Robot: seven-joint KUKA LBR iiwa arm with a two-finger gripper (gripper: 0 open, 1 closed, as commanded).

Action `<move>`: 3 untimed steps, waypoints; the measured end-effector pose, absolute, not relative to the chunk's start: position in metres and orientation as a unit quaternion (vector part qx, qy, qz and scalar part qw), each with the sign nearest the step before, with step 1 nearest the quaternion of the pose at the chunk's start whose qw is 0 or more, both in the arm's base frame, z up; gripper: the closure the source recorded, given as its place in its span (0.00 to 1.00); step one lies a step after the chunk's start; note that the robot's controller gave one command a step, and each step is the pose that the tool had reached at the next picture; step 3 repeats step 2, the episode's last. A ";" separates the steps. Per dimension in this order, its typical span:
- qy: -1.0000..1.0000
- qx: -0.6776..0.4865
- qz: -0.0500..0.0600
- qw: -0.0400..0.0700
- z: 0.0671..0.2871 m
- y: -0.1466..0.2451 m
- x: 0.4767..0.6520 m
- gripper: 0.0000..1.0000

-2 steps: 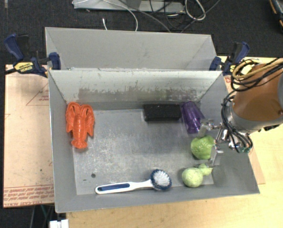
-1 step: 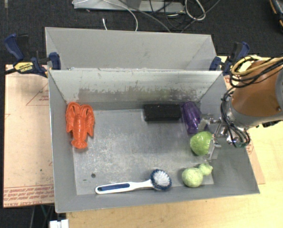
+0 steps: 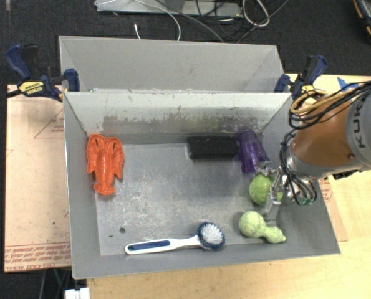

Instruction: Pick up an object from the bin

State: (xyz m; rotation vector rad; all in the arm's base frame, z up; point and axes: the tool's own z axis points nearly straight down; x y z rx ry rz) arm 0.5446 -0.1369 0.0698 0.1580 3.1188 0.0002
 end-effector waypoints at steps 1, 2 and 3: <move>0.999 0.041 0.000 0.020 0.070 -0.131 0.551 1.00; 0.999 0.040 0.000 0.020 0.070 -0.131 0.551 1.00; 0.999 0.040 0.000 0.020 0.070 -0.131 0.551 1.00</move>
Offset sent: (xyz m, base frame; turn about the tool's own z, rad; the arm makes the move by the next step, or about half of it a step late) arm 0.0000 0.0000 0.0000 0.0000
